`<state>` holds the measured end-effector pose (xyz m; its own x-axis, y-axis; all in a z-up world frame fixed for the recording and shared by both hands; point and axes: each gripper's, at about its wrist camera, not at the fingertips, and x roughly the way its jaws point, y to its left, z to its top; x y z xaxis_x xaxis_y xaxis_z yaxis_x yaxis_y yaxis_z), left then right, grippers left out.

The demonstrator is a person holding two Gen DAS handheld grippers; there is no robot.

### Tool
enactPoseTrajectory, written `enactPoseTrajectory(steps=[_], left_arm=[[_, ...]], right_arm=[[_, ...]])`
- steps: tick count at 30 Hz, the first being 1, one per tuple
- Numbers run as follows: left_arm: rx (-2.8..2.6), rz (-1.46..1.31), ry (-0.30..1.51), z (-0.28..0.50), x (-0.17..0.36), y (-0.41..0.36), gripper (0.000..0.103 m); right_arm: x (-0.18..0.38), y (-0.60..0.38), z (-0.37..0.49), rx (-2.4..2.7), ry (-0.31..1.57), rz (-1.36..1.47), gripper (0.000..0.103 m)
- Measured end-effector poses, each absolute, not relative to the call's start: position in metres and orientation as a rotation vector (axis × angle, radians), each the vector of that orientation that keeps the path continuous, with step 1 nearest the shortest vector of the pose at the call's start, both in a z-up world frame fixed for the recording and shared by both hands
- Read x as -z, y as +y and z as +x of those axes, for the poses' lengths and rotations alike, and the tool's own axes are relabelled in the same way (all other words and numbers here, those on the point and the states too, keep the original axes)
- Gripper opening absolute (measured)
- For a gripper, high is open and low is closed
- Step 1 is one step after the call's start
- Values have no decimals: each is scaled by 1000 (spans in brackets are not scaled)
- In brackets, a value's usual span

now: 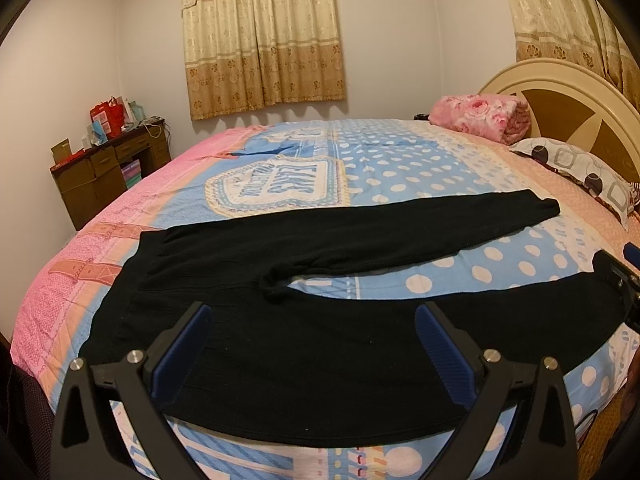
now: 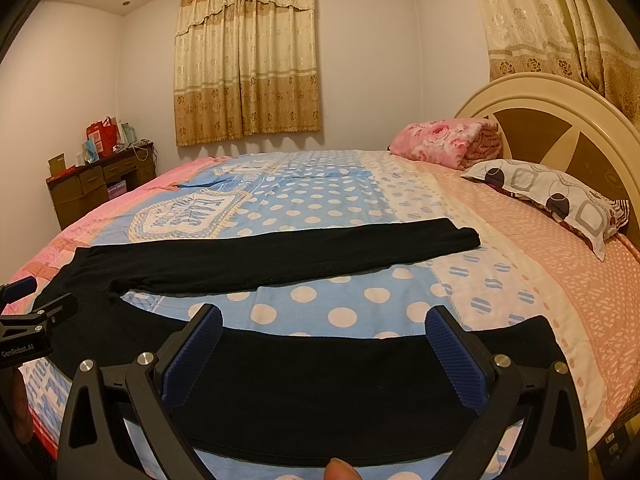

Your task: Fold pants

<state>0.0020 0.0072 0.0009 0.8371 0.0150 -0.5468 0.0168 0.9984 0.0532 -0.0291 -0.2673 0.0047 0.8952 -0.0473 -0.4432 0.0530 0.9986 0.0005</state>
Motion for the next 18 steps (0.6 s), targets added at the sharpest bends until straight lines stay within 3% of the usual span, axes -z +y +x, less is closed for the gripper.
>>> enactPoseTrajectory(steps=[18], left_arm=[[-27,79,600,17,12,9,103]], right_arm=[[6,-269,-19,45,481,6,102]])
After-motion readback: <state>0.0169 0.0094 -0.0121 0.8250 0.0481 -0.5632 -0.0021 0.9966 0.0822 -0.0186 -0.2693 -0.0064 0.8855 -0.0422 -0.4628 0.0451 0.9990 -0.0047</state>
